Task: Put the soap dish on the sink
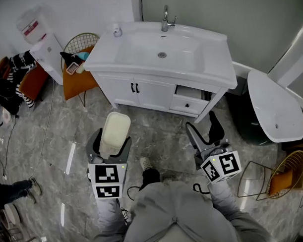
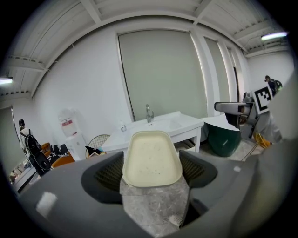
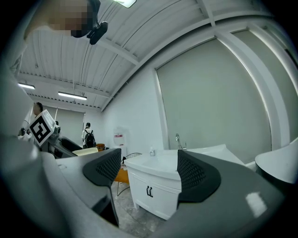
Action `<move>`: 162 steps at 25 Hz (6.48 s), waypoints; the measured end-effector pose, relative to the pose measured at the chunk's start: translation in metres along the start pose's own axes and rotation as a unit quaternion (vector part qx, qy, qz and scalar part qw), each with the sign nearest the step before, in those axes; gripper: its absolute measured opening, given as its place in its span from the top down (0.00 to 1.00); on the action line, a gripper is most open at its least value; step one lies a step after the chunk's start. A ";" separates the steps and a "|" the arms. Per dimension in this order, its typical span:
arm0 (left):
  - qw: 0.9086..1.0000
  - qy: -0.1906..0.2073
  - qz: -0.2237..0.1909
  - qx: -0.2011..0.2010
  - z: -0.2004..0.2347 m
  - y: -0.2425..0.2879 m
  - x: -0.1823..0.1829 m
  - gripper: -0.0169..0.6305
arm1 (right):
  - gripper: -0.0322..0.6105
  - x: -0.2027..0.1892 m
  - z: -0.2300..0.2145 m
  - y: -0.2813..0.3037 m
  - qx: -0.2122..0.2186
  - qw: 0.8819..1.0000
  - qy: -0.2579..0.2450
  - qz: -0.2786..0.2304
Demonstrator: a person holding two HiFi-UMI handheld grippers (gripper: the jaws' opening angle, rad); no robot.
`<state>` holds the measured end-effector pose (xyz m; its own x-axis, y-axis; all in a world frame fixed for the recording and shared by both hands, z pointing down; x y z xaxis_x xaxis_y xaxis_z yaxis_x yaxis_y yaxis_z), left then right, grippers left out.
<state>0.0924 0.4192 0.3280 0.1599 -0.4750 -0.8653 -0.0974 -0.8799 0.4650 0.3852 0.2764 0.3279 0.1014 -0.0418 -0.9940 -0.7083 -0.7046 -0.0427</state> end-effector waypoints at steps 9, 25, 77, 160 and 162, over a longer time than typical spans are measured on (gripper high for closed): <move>1.000 -0.004 -0.012 -0.005 0.075 0.064 0.019 0.32 | 0.36 -0.001 0.010 0.098 -0.006 1.000 -0.008 -0.001; 0.999 0.004 -0.035 -0.007 0.211 0.138 0.043 0.32 | 0.36 0.001 0.058 0.244 -0.019 1.000 -0.017 -0.015; 0.989 0.060 -0.008 -0.135 0.292 0.567 0.202 0.32 | 0.36 -0.020 -0.118 0.542 -0.091 0.996 0.007 0.023; 0.967 0.085 -0.032 -0.238 0.269 0.735 0.212 0.32 | 0.36 -0.036 -0.134 0.573 -0.206 0.976 0.005 0.066; 0.969 0.080 -0.036 -0.232 0.271 0.722 0.212 0.32 | 0.36 -0.034 -0.131 0.570 -0.195 0.979 0.005 0.063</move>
<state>-0.2098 -0.3136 0.4299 0.3033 -0.3746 -0.8762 0.3668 -0.8028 0.4701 0.0693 -0.2169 0.3508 0.0387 -0.1518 -0.9877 -0.3956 -0.9100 0.1243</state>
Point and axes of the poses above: the fingertips, and each gripper's own axes: y forward along the fingers, z to its left, x out of its top, the point moved 10 cm from there along -y, backward along the fingers, and after that the axes turned 3 degrees about -x, right-handed, at the moved point
